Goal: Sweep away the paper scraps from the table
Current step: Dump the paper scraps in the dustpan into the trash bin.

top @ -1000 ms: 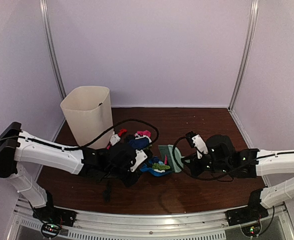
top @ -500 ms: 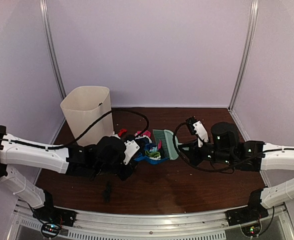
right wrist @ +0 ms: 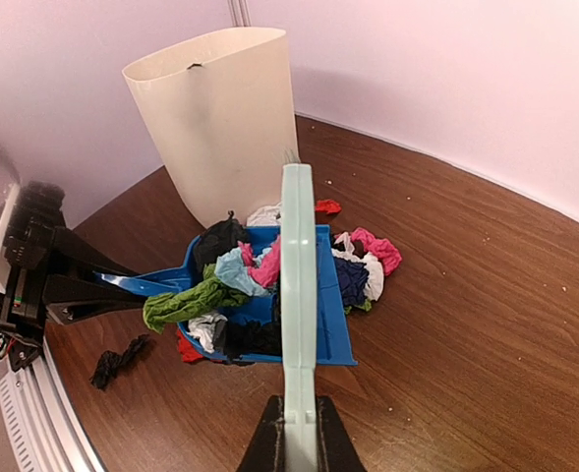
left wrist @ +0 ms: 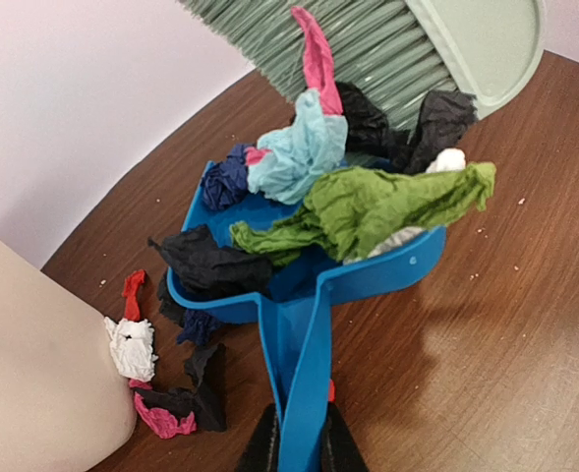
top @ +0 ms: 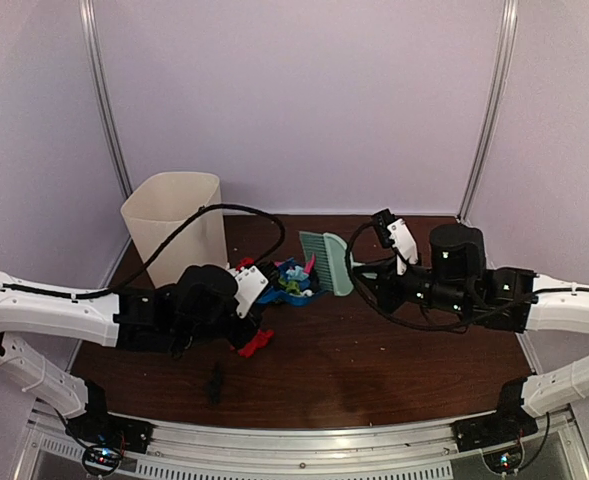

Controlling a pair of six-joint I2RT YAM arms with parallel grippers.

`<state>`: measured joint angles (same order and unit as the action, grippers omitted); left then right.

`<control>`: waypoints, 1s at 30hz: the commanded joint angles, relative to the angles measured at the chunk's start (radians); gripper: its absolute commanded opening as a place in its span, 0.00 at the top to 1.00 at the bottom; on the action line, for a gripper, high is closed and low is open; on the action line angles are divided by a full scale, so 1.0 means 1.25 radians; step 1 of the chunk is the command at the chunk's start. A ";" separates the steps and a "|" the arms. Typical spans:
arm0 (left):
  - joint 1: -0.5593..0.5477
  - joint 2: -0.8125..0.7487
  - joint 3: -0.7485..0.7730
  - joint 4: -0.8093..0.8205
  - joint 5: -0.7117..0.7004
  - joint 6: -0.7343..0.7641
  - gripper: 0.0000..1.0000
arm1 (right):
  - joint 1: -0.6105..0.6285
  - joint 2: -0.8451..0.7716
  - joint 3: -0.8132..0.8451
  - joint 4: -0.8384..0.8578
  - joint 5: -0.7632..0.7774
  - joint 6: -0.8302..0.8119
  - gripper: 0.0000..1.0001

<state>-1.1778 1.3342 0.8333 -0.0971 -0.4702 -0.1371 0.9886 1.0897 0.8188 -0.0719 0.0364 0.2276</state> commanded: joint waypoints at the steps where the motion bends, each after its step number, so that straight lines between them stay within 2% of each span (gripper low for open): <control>1: -0.005 -0.048 0.015 0.072 -0.064 0.022 1.00 | 0.006 0.014 0.041 0.026 0.032 -0.032 1.00; 9: -0.005 -0.081 0.038 0.072 -0.110 0.045 1.00 | 0.006 0.033 0.085 0.073 0.052 -0.082 1.00; 20: -0.005 -0.117 0.096 0.084 -0.169 0.088 1.00 | 0.006 0.026 0.107 0.184 0.039 -0.224 1.00; 30: -0.005 -0.136 0.144 0.043 -0.224 0.101 1.00 | 0.006 0.050 0.159 0.229 0.061 -0.259 1.00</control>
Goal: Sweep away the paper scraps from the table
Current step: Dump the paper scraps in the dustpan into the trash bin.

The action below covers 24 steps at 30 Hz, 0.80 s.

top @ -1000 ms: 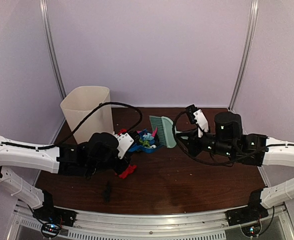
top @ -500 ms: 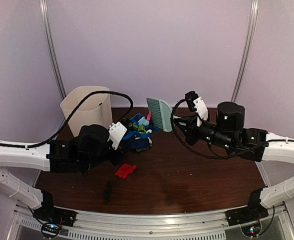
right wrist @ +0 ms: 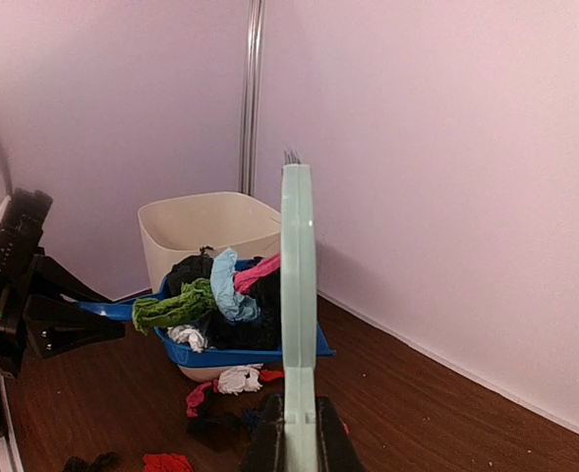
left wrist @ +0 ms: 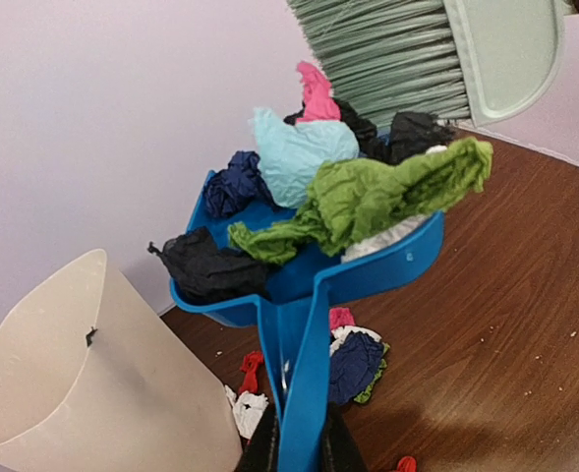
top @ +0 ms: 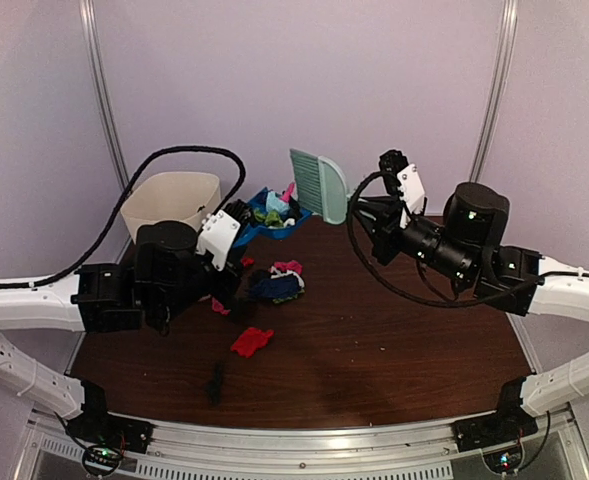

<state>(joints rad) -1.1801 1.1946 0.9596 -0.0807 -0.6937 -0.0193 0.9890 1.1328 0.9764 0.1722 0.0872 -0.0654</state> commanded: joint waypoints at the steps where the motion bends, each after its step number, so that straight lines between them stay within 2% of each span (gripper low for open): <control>1: -0.003 -0.025 0.047 0.027 -0.053 0.007 1.00 | 0.005 0.020 0.038 0.037 0.026 -0.025 1.00; 12: -0.003 -0.023 0.058 0.002 -0.094 0.029 1.00 | 0.005 0.045 0.051 0.099 0.117 -0.021 1.00; 24: -0.003 -0.015 0.080 -0.028 -0.131 0.018 1.00 | 0.005 -0.008 -0.032 0.177 0.261 0.014 1.00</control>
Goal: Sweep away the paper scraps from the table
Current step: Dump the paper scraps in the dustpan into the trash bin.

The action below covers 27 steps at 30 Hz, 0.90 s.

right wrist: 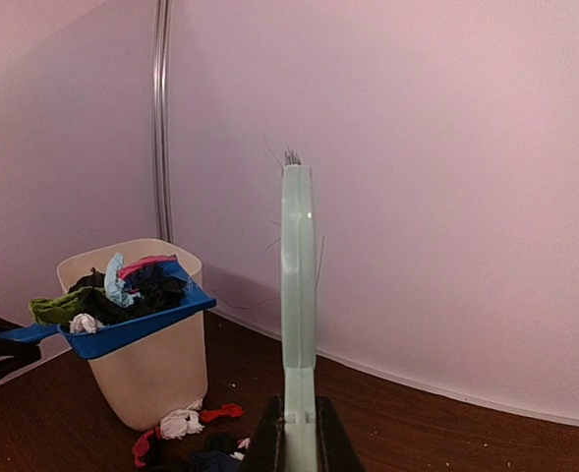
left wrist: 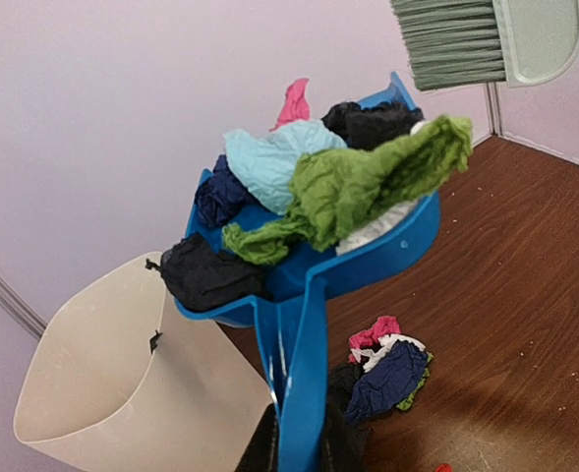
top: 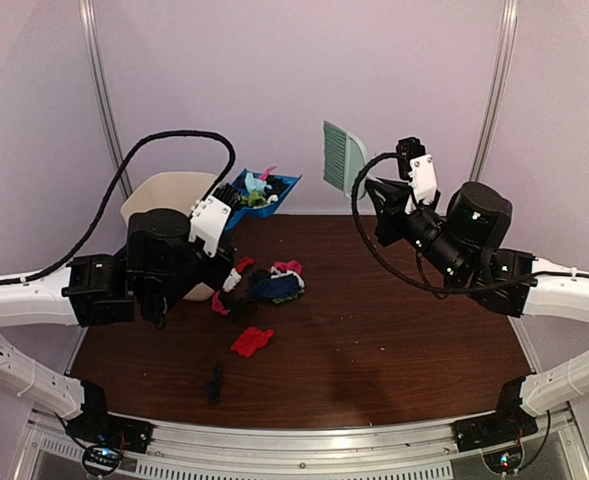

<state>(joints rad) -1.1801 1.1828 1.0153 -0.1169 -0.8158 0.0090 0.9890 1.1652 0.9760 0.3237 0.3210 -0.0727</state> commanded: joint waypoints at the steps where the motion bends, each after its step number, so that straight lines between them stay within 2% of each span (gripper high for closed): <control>1: -0.003 -0.005 0.040 -0.006 -0.036 -0.005 1.00 | 0.004 -0.038 -0.042 0.058 0.080 0.025 1.00; 10: -0.001 0.018 0.146 -0.159 -0.044 -0.125 1.00 | -0.018 -0.045 -0.142 0.048 0.063 0.106 1.00; 13: 0.010 0.017 0.159 -0.183 -0.044 -0.148 1.00 | -0.059 -0.041 -0.166 0.046 -0.033 0.149 1.00; 17: 0.052 0.015 0.167 -0.213 -0.013 -0.189 1.00 | -0.117 -0.040 -0.199 0.045 -0.130 0.207 1.00; 20: 0.090 0.013 0.178 -0.245 0.010 -0.221 1.00 | -0.131 -0.057 -0.227 0.048 -0.132 0.218 1.00; 23: 0.153 0.006 0.184 -0.268 0.082 -0.246 1.00 | -0.142 -0.080 -0.258 0.050 -0.133 0.231 1.00; 27: 0.182 0.002 0.188 -0.282 0.104 -0.266 1.00 | -0.149 -0.103 -0.305 0.070 -0.124 0.247 1.00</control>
<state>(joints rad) -0.9821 1.2011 1.2129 -0.4469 -0.7486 -0.2672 0.8131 1.0817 0.6365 0.3626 0.1795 0.1928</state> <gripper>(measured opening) 0.105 0.076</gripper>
